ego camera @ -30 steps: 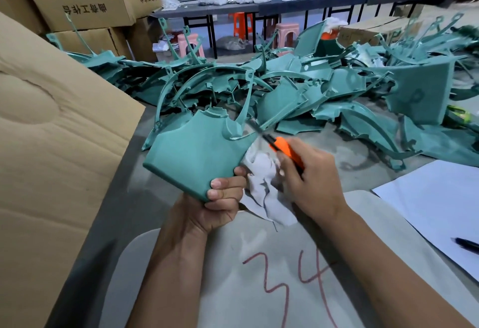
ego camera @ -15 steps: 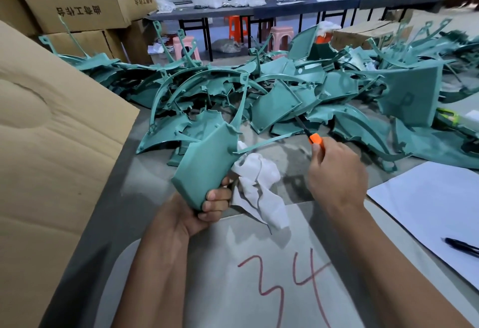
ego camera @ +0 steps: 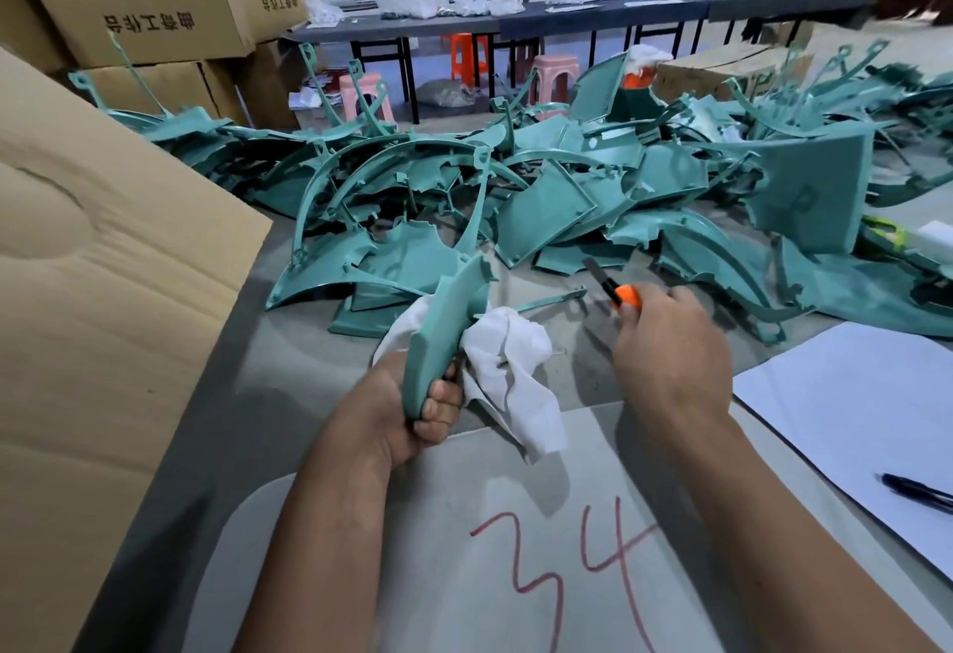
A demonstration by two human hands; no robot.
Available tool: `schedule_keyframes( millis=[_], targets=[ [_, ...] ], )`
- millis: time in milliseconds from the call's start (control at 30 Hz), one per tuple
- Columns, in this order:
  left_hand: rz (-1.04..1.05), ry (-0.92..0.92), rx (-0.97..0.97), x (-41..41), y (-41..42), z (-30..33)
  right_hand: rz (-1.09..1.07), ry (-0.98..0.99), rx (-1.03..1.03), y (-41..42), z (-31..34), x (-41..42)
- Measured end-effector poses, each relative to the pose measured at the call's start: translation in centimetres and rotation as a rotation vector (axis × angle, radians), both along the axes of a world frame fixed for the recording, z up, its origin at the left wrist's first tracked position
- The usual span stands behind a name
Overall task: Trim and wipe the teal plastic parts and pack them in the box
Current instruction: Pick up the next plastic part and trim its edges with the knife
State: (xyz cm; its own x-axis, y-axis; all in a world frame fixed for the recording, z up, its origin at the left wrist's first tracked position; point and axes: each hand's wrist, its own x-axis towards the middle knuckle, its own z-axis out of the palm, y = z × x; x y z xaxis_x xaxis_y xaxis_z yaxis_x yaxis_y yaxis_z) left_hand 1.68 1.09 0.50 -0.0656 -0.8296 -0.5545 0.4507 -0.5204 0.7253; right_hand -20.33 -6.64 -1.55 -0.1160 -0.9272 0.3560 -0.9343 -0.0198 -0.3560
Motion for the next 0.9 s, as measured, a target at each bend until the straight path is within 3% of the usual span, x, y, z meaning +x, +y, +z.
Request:
schedule_keyframes(
  millis=[400, 633, 767, 900],
  targets=[
    [0.019, -0.031, 0.009, -0.2, -0.1, 0.1, 0.164, 0.075, 0.074, 0.6, 0.1, 0.2],
    [0.016, -0.045, 0.013, -0.3, 0.0, 0.2, 0.092, 0.098, 0.057, 1.0, -0.1, 1.2],
    [0.021, -0.020, 0.016, -0.2, -0.1, 0.2, 0.181, 0.020, 0.049, 1.1, 0.0, 0.7],
    [0.009, -0.015, 0.026, -0.2, -0.1, 0.3, 0.034, -0.046, -0.032, 0.0, 0.1, -0.5]
  ],
)
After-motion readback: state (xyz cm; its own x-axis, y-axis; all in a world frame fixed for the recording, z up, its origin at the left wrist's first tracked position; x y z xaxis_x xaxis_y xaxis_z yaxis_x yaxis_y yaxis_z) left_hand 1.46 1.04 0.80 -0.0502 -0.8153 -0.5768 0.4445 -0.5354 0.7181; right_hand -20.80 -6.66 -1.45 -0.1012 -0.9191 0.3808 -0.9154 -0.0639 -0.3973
